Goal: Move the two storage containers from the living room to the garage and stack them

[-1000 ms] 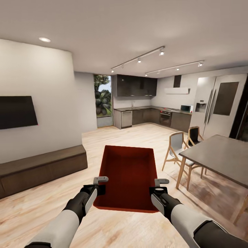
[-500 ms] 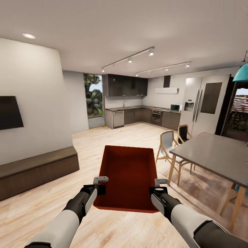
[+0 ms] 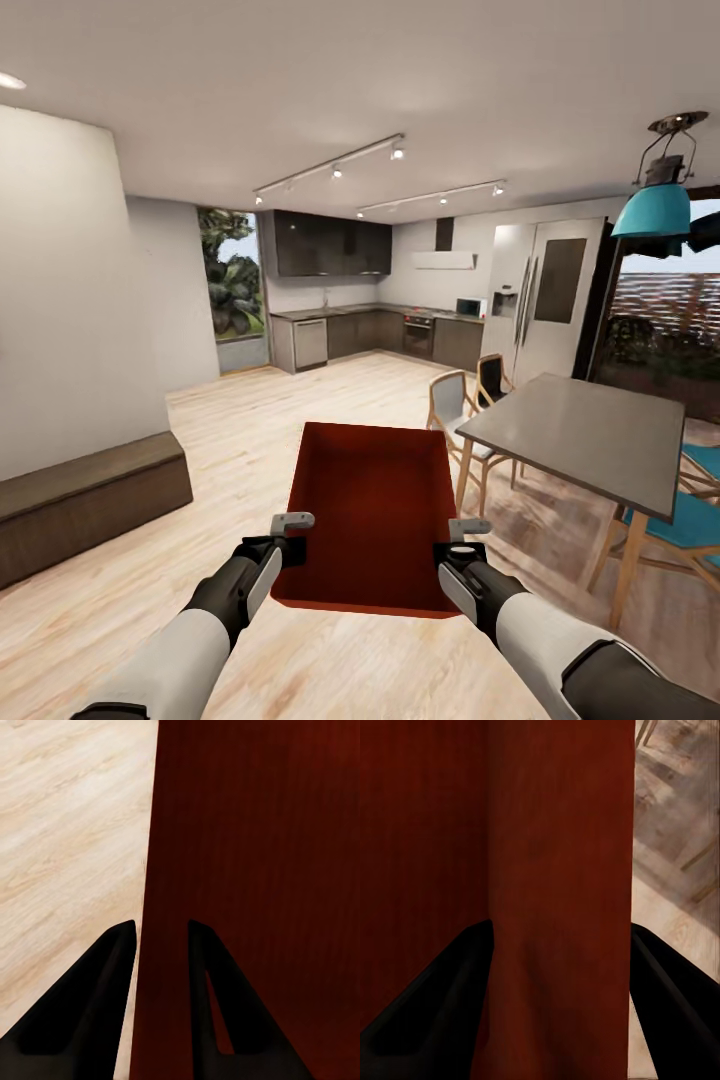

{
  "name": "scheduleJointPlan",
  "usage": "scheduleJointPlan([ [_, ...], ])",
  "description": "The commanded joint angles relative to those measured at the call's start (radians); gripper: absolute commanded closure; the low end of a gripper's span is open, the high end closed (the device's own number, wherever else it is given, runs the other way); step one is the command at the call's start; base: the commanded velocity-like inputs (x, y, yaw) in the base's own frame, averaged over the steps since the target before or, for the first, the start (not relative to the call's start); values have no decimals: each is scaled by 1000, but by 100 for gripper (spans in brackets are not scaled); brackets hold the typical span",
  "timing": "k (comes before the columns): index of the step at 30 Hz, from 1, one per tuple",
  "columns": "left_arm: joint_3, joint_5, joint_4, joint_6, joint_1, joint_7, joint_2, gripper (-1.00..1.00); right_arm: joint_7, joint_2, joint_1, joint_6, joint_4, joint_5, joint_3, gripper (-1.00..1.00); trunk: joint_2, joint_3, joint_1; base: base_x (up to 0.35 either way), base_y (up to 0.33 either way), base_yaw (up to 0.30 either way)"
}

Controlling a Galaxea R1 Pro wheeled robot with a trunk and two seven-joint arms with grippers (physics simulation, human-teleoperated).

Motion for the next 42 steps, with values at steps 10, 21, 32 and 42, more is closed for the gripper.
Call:
scheduleJointPlan([
  [10,5,-12,-1,7,1,10,-2,100,-7,11,0,8,-17,18,3,100,-1,-7,0,0,0,-252],
  [21,5,-12,-1,7,1,10,-2,100,-7,11,0,8,-17,18,3,100,-1,-9,0,0,0,-87],
  [32,5,-12,-1,7,1,10,-2,100,-7,11,0,8,-17,18,3,100,-1,-9,0,0,0,-240],
  [42,5,-12,-1,7,1,10,-2,100,-7,11,0,8,-17,18,3,100,-1,-13,0,0,0,-250],
])
